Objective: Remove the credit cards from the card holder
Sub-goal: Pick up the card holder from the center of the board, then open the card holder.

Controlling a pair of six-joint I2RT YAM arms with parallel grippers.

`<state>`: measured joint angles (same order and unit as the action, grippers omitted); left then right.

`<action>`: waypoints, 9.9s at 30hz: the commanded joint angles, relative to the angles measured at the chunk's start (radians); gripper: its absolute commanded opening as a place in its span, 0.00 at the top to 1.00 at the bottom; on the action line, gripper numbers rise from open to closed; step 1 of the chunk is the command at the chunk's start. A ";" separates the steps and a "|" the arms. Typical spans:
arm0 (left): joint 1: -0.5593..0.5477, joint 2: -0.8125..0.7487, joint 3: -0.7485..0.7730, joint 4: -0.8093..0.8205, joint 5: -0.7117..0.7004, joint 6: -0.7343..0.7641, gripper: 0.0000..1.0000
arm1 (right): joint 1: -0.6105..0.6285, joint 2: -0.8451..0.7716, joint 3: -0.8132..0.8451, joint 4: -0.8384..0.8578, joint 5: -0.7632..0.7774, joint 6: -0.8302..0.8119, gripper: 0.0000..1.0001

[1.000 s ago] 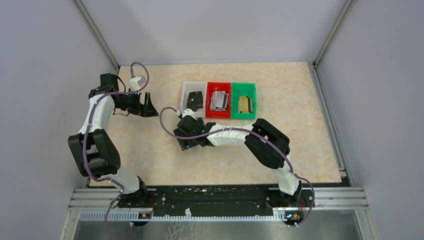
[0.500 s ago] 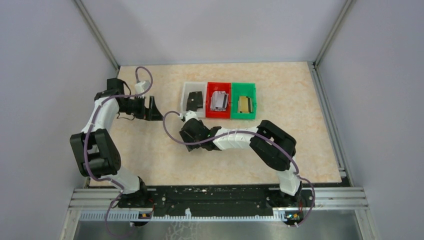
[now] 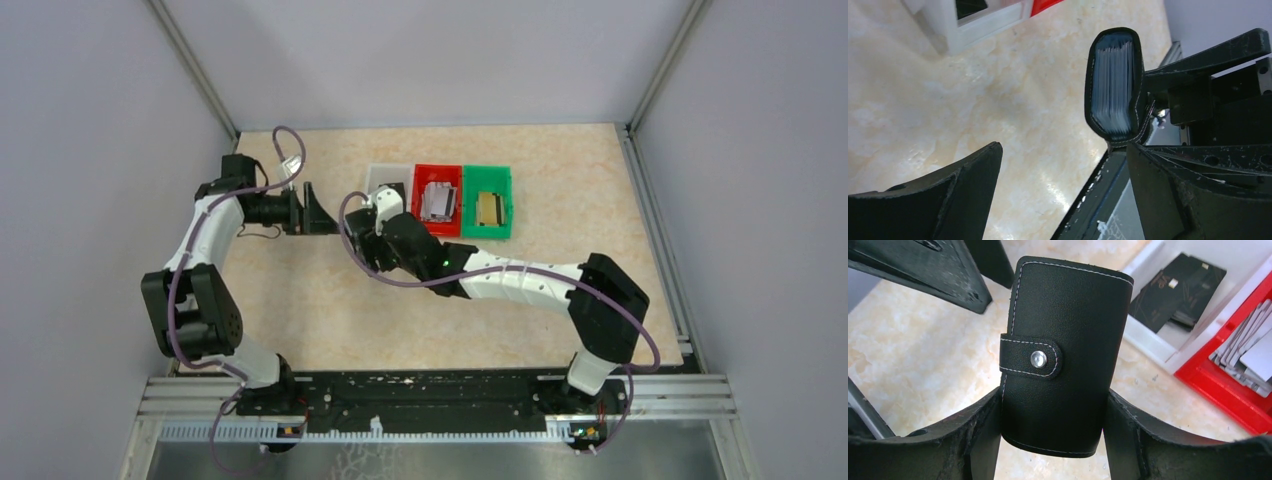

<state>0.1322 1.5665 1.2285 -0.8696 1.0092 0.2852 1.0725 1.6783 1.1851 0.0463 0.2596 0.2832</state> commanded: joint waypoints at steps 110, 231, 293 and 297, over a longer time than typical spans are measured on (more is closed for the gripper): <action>-0.192 -0.345 0.051 0.137 0.365 -0.332 0.88 | -0.284 -0.030 0.235 -0.008 -1.175 0.175 1.00; -0.190 -0.403 0.054 0.375 0.369 -0.579 1.00 | -0.246 -0.222 0.003 0.278 -1.010 0.388 0.21; -0.190 -0.484 0.128 0.000 -0.092 0.055 1.00 | -0.387 -0.340 0.017 0.035 -0.752 0.230 0.01; -0.190 -0.481 0.174 -0.059 -0.049 0.128 1.00 | -0.387 -0.334 0.054 -0.022 -0.780 0.151 0.01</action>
<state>-0.0563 1.1065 1.3231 -0.8879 0.9333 0.2874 0.6956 1.3769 1.1584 0.1249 -0.5507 0.5827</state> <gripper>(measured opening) 0.041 0.985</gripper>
